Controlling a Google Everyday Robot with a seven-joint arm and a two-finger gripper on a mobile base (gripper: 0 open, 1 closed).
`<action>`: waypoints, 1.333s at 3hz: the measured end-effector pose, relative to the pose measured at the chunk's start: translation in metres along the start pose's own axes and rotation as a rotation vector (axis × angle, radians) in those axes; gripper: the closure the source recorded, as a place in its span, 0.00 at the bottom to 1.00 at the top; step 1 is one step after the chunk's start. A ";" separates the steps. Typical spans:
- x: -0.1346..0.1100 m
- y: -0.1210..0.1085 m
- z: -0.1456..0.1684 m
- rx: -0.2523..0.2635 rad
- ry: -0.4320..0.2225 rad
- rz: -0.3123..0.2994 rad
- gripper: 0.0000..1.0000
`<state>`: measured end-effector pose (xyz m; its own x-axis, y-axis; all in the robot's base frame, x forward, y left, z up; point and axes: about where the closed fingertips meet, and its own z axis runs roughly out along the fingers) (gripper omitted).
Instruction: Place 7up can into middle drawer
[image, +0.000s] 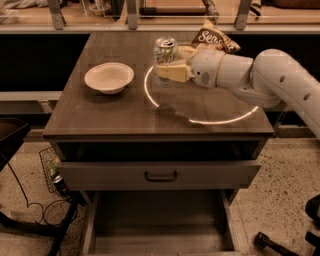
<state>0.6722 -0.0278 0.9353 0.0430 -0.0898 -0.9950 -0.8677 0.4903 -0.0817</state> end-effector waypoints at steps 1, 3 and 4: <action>-0.017 0.031 -0.035 0.013 0.016 -0.014 1.00; -0.007 0.131 -0.113 -0.055 0.006 -0.059 1.00; 0.023 0.166 -0.164 -0.083 0.014 -0.076 1.00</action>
Offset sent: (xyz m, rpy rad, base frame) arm -0.1915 -0.0530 0.0141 -0.0174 -0.0535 0.0164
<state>0.4481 -0.0909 0.9083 0.1040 -0.1370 -0.9851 -0.9004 0.4078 -0.1518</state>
